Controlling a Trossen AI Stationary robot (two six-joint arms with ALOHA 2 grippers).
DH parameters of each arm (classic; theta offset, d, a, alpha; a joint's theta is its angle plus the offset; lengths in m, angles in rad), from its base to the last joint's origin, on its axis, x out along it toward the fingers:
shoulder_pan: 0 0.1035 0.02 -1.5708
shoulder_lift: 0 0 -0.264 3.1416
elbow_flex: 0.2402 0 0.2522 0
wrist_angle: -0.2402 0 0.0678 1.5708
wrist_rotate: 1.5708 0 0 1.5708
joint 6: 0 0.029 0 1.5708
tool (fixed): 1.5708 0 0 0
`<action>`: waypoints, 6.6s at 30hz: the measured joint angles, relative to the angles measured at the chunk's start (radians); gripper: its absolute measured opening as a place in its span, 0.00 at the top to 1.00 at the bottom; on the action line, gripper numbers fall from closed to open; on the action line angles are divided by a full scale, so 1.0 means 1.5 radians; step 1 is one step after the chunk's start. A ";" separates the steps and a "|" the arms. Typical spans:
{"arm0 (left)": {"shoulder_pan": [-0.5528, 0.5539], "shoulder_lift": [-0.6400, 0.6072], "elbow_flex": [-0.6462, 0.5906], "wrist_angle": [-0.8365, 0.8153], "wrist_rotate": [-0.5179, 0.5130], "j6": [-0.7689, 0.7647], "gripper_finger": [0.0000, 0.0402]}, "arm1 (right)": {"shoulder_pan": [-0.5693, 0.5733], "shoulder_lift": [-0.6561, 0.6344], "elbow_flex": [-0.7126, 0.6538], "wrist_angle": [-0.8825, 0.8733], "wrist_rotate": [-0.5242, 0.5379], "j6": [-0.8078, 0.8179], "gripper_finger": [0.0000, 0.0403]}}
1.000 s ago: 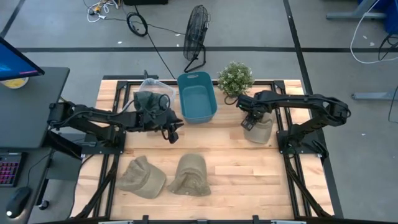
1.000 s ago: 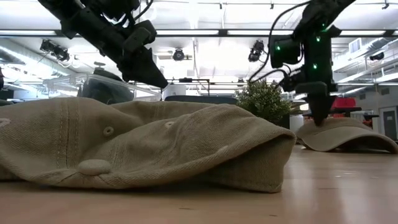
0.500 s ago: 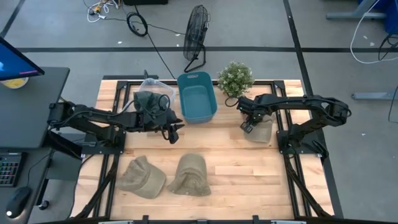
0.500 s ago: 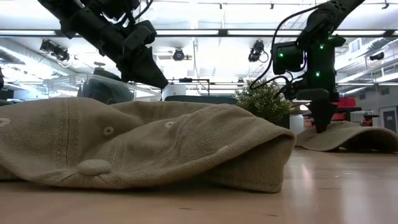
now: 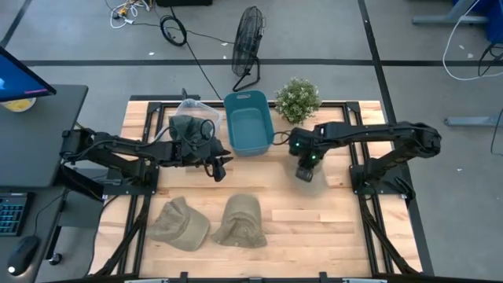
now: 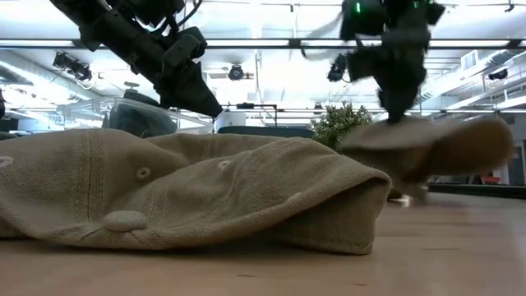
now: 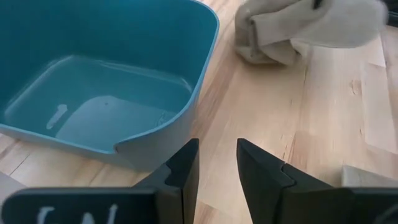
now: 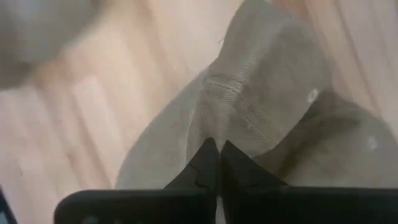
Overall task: Pick & Place hat
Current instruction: Put the right brown cap into the blue bin
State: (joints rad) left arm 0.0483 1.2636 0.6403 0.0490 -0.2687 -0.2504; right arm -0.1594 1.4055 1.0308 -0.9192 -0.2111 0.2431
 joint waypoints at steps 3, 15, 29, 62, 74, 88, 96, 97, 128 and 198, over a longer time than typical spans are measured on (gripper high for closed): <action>0.000 0.000 0.000 0.002 0.000 0.000 0.73 | 0.029 0.000 0.034 0.056 0.015 -0.041 0.99; -0.032 0.000 0.000 0.089 0.000 0.082 0.73 | 0.040 0.000 0.152 0.226 0.118 -0.135 0.99; -0.032 0.000 0.001 0.120 0.000 0.088 0.73 | -0.046 0.100 0.164 0.483 0.260 -0.288 0.99; -0.032 0.000 0.001 0.117 0.000 0.069 0.73 | -0.056 0.299 0.162 0.519 0.354 -0.422 0.73; -0.060 -0.022 0.001 0.088 0.000 0.053 0.73 | 0.089 0.177 0.163 0.373 0.409 -0.411 0.56; -0.136 -0.090 0.001 0.009 -0.022 0.052 0.73 | 0.270 0.182 0.163 0.358 0.174 -0.266 0.55; -0.152 -0.088 0.000 0.010 -0.023 0.034 0.73 | 0.313 0.289 0.163 0.521 0.189 -0.253 0.55; -0.155 -0.088 0.000 0.010 -0.023 0.032 0.73 | 0.313 0.300 0.163 0.529 0.189 -0.251 0.55; -0.164 -0.088 0.000 0.008 -0.023 0.035 0.73 | 0.303 0.374 0.162 0.469 0.196 -0.238 0.96; -0.161 -0.088 0.001 -0.012 -0.025 0.024 0.73 | -0.087 0.259 0.163 0.442 0.288 -0.701 0.92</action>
State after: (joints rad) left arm -0.1928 1.1313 0.6411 0.0309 -0.3065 -0.2140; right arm -0.2893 1.7947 1.2755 -0.2555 0.2202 -0.8086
